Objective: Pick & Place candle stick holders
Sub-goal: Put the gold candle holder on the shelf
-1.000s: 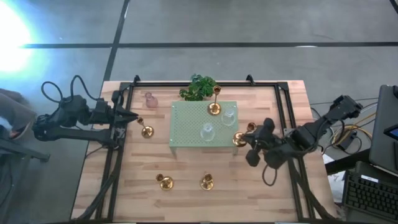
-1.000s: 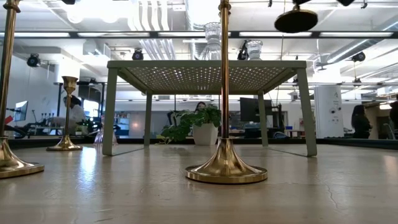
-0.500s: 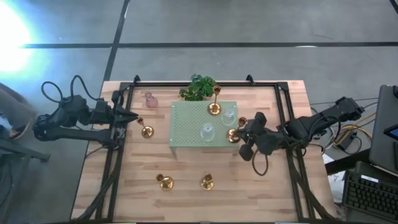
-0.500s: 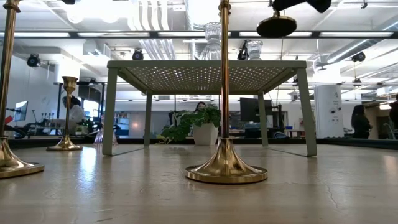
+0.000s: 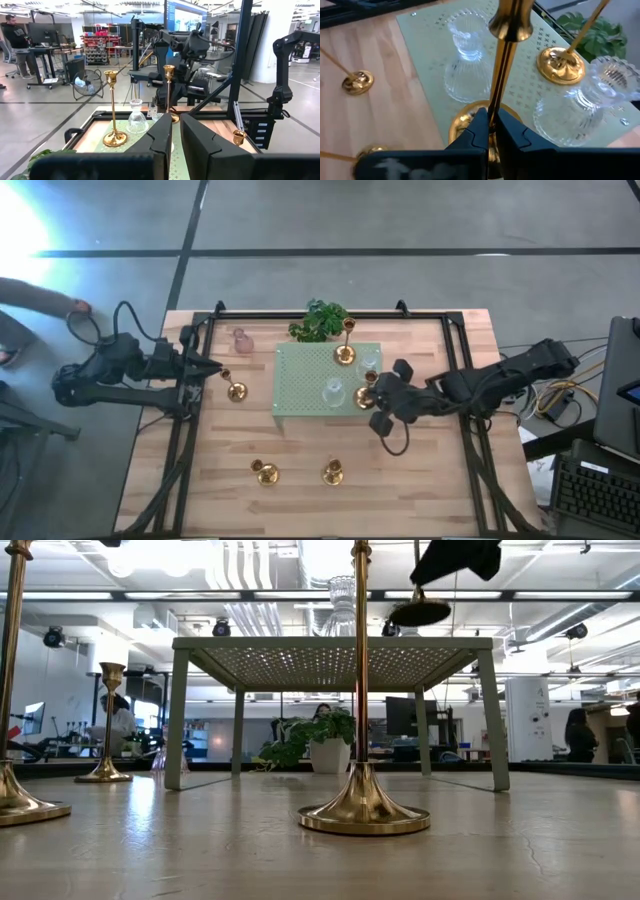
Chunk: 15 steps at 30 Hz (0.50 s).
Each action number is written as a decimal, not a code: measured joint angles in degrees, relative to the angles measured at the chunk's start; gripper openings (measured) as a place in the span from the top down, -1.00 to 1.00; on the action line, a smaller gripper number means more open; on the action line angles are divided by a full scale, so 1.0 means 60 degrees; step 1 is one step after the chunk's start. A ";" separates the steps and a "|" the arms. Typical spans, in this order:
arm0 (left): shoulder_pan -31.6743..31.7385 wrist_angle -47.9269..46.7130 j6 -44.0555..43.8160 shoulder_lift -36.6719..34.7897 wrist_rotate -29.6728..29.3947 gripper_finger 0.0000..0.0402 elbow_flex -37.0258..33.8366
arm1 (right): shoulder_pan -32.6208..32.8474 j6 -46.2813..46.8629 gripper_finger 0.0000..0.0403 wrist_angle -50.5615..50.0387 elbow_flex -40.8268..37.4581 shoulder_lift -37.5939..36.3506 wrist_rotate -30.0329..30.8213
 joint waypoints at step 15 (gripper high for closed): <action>0.0000 0.0000 -0.0001 0.0003 -0.0001 0.77 0.0000 | -0.0712 0.0087 0.96 0.1323 -0.1371 -0.0452 -0.0716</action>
